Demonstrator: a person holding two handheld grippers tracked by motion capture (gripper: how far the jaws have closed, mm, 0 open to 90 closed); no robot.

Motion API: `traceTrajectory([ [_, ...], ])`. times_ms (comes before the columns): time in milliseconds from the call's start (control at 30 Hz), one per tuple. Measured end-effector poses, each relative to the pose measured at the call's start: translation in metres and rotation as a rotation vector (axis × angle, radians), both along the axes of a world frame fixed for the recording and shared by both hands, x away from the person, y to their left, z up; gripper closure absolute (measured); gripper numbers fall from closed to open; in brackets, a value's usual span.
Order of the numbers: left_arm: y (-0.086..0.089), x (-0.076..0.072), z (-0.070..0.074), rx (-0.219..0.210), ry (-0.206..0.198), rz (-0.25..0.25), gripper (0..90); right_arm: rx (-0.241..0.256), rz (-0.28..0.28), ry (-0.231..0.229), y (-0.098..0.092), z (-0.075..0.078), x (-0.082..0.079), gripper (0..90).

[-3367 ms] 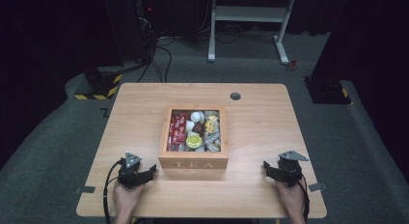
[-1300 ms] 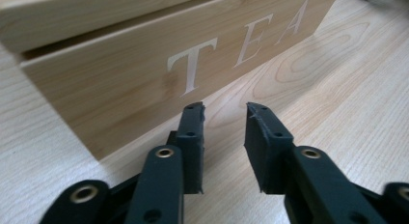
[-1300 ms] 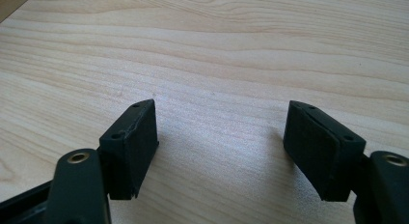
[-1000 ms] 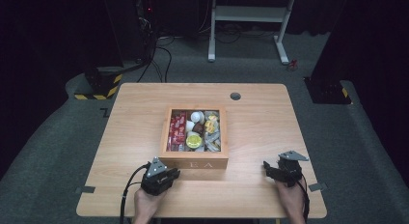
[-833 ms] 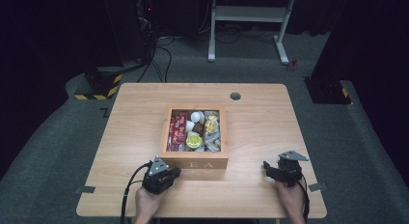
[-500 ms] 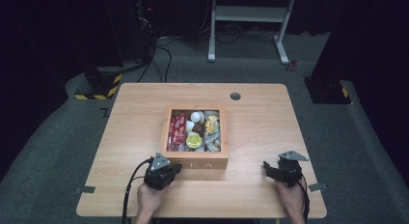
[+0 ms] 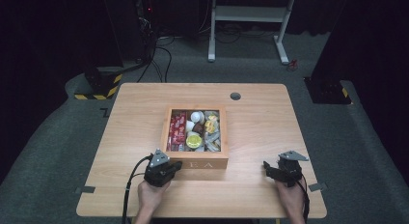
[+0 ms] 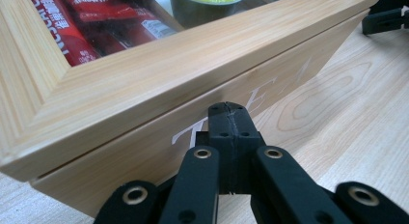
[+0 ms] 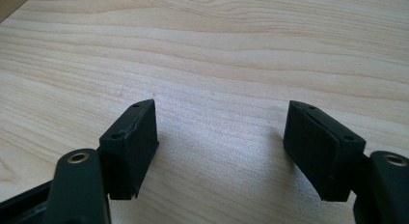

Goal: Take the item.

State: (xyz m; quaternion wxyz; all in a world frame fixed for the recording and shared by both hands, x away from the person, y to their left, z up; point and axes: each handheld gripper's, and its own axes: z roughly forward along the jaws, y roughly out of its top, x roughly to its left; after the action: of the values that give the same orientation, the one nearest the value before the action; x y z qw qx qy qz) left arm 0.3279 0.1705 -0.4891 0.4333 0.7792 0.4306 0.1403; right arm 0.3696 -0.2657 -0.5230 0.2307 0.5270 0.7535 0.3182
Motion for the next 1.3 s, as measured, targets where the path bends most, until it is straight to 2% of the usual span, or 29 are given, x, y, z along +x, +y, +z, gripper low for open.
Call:
traceTrajectory([
  [233, 0.000, 0.001, 0.003, -0.003, 0.002, -0.007, 90.0, -0.002, 0.002, 0.000, 0.000, 0.000, 0.000, 27.9],
  [367, 0.000, 0.001, 0.004, -0.020, 0.013, -0.005, 90.0, -0.001, 0.002, 0.001, 0.000, 0.000, 0.000, 27.8],
  [667, -0.002, 0.001, 0.006, -0.001, 0.015, 0.001, 90.0, 0.000, 0.001, 0.000, 0.000, 0.000, 0.000, 27.8],
  [867, -0.002, 0.000, 0.011, -0.022, -0.003, 0.010, 90.0, 0.000, 0.000, 0.000, 0.000, 0.000, 0.000, 27.8],
  [900, -0.002, 0.001, 0.011, -0.026, 0.006, 0.010, 90.0, 0.000, 0.000, 0.000, 0.000, 0.000, 0.000, 27.9],
  [1033, -0.003, 0.001, 0.012, -0.010, -0.002, 0.007, 90.0, 0.000, 0.001, 0.000, 0.000, 0.000, 0.000, 27.8],
  [1300, -0.005, 0.002, 0.015, -0.010, 0.002, 0.018, 90.0, -0.001, 0.000, 0.000, 0.000, 0.000, 0.000, 27.9],
])
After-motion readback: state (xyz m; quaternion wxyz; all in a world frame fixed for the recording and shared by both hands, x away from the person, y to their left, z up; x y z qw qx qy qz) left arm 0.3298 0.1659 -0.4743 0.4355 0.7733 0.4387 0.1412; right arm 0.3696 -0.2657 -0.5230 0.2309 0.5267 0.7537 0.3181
